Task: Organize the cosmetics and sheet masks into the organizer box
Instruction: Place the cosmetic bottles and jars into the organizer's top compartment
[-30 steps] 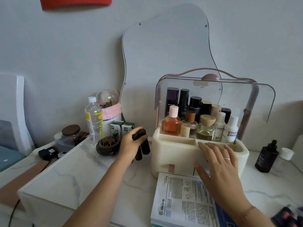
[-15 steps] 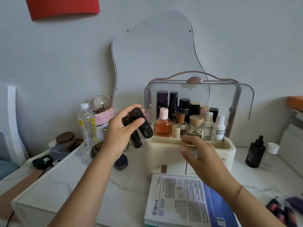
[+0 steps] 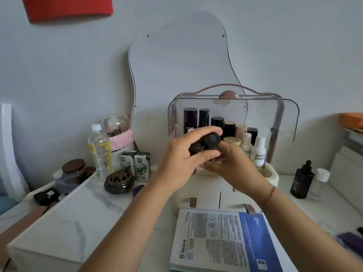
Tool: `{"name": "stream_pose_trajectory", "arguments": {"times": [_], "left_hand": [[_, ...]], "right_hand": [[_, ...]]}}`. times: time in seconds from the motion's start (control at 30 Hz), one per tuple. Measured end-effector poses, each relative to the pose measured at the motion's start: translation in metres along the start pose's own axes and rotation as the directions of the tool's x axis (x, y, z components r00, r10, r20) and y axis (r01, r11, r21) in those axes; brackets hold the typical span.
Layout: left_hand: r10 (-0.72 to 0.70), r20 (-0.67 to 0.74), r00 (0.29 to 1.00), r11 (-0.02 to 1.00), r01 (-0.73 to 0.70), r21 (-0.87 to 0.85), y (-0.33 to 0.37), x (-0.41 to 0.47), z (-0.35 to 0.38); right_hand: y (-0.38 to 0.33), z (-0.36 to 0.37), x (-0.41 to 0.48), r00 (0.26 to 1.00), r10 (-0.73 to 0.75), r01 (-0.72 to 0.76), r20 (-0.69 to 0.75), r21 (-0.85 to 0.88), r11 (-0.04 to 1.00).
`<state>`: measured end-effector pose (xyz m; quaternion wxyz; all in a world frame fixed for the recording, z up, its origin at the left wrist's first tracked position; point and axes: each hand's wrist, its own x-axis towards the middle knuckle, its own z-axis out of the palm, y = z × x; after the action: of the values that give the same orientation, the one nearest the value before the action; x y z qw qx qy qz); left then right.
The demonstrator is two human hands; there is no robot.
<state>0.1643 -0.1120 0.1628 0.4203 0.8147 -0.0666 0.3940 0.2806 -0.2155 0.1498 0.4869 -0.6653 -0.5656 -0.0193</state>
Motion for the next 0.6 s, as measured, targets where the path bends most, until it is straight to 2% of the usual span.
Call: {"name": "stream_pose_trajectory", "arguments": {"times": [0.07, 0.13, 0.27, 0.43, 0.6], "left_hand": [[-0.066, 0.065, 0.996, 0.994, 0.072, -0.086, -0.01, 0.014, 0.001], [-0.11, 0.103, 0.989, 0.989, 0.12, -0.091, -0.022, 0.021, -0.001], [-0.114, 0.042, 0.993, 0.993, 0.115, -0.026, -0.039, 0.027, -0.01], [-0.197, 0.039, 0.98, 0.976, 0.192, 0.103, -0.06, 0.025, -0.011], [-0.302, -0.016, 0.953, 0.947, 0.302, 0.104, -0.08, 0.016, -0.016]], "right_hand": [[0.006, -0.001, 0.004, 0.998, 0.066, -0.066, -0.024, -0.018, 0.998], [0.014, 0.002, 0.006, 0.992, 0.123, -0.125, -0.026, -0.093, 0.988], [0.026, 0.01, 0.009, 0.971, 0.236, -0.238, -0.031, -0.156, 0.959], [0.029, 0.018, 0.013, 0.962, 0.274, -0.265, -0.013, -0.303, 0.915], [0.03, 0.018, 0.015, 0.96, 0.279, -0.272, -0.02, -0.306, 0.913]]}}
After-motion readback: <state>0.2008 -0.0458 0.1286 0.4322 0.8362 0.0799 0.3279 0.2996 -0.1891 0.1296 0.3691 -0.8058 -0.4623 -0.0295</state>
